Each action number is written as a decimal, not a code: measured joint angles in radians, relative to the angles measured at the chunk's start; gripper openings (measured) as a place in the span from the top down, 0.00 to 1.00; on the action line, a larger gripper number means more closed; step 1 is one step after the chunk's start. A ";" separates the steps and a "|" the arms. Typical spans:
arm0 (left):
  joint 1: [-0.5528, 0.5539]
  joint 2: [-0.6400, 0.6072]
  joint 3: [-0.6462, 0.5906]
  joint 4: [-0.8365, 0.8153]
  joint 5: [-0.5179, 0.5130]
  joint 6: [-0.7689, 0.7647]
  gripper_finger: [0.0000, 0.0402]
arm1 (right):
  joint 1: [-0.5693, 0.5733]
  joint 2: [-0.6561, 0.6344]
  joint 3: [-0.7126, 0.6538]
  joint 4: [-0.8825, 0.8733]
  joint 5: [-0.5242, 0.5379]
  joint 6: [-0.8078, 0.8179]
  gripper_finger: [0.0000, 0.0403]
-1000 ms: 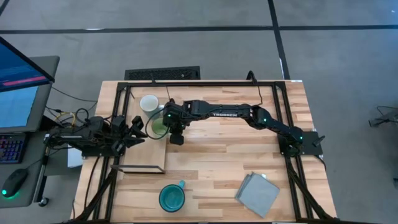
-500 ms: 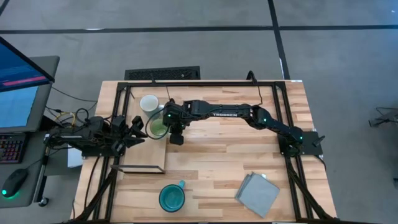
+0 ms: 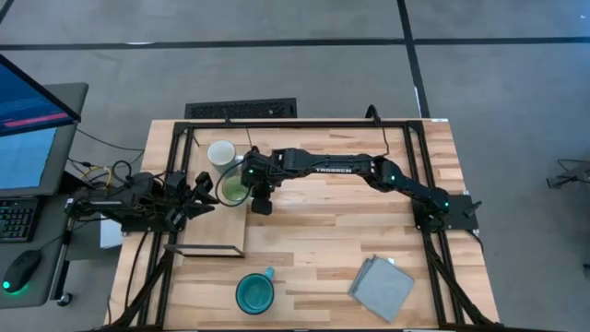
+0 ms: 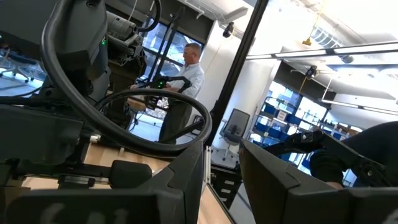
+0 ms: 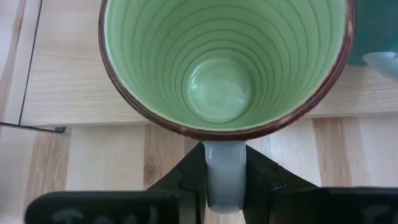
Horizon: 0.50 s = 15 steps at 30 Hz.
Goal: Stack small to large cups/mugs on shelf
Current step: Put the green mug on the shelf
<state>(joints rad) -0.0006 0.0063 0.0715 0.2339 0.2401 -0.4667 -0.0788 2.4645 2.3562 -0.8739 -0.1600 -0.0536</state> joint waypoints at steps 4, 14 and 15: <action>0.000 0.000 0.000 0.000 0.000 0.000 0.76 | 0.000 0.000 0.000 0.006 0.000 0.000 0.77; 0.000 0.000 0.000 0.000 0.000 0.000 0.75 | 0.000 0.000 0.000 0.042 0.000 0.000 0.71; 0.000 0.000 0.000 0.000 0.000 0.000 0.75 | 0.000 0.000 0.000 0.047 0.000 0.000 0.70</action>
<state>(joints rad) -0.0003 0.0063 0.0715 0.2337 0.2400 -0.4671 -0.0788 2.4645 2.3562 -0.8270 -0.1600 -0.0536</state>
